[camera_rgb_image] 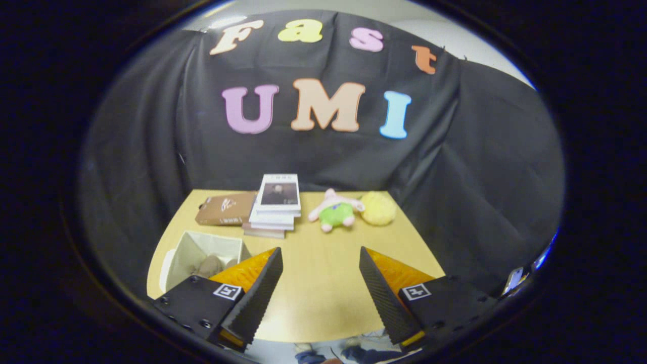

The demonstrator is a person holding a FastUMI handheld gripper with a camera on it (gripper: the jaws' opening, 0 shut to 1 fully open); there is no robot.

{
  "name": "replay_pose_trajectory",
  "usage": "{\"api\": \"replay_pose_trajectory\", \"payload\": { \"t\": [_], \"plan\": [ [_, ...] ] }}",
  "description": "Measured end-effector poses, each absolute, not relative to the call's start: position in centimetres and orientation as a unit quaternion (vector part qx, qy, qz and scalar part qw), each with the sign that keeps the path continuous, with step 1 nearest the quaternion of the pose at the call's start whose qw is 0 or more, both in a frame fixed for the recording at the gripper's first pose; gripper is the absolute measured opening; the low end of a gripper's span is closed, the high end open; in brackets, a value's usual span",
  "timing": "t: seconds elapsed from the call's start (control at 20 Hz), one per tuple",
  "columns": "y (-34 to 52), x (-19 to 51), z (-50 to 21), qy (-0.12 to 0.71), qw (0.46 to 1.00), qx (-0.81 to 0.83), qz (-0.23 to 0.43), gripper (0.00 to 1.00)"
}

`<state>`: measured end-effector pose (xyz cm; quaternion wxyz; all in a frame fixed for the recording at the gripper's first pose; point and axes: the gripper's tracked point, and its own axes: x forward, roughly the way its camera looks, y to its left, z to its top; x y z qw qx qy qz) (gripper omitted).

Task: Open the storage box then place both shoes into the box .Put the left shoe in first, then the right shoe, with the right side of both shoes facing outward in a uniform manner.

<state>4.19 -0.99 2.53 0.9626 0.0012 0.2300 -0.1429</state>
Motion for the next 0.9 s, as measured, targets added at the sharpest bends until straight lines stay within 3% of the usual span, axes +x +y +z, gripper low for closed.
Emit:
{"api": "replay_pose_trajectory", "payload": {
  "t": [0.55, 0.9],
  "plan": [
    [-1.4, 6.6, 9.5, -0.049, 0.998, 0.017, -0.018, 0.98],
    [-2.3, 4.9, 8.2, -0.09, 0.995, 0.035, -0.007, 0.98]
  ]
}}
